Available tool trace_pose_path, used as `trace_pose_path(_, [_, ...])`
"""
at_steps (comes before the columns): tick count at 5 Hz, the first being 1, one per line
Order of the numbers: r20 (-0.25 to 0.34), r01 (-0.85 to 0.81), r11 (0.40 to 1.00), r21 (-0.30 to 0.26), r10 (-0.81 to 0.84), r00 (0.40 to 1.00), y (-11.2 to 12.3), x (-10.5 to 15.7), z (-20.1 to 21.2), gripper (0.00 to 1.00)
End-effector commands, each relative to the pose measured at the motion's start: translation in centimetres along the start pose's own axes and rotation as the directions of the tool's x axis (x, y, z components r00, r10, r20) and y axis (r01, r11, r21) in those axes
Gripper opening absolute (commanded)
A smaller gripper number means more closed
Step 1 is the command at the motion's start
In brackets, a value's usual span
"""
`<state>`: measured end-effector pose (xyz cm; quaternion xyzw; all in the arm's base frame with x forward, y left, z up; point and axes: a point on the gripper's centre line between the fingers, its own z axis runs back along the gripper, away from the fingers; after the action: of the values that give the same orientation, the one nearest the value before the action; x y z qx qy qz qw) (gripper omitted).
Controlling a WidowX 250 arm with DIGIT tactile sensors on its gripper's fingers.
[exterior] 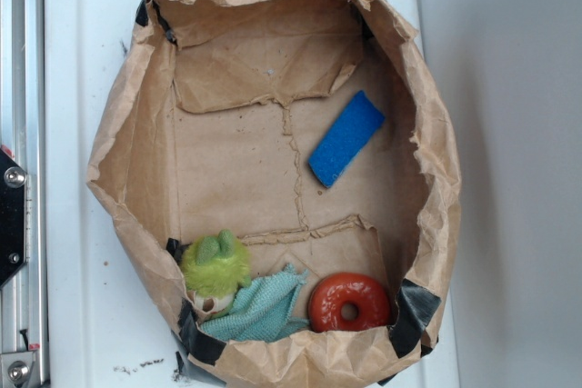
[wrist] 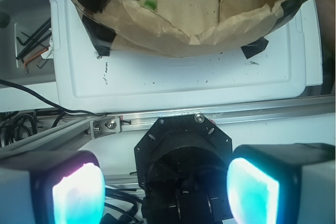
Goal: Grab the blue sponge.
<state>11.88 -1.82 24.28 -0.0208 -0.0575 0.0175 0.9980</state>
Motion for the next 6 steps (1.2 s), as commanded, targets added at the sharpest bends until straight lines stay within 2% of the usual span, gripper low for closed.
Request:
trace_pose_path(1, [0.0, 0.0, 1.0, 0.0, 0.0, 1.0, 0.0, 0.0, 0.0, 1.0])
trace_pose_path(2, [0.08, -0.002, 1.0, 0.017, 0.0, 0.997, 0.2, 3.3, -0.9, 1.0])
trace_pose_path(3, [0.125, -0.01, 1.0, -0.005, 0.011, 0.992, 1.3, 6.8, -1.7, 1.0])
trace_pose_path(4, [0.212, 0.024, 1.0, 0.004, -0.024, 0.977, 1.8, 9.3, -2.7, 1.0])
trace_pose_path(5, [0.224, -0.001, 0.999, 0.043, -0.009, 0.975, 2.8, 11.3, -4.9, 1.0])
trace_pose_path(6, [0.202, -0.103, 0.994, 0.034, 0.095, 0.975, 3.6, 12.5, -7.0, 1.0])
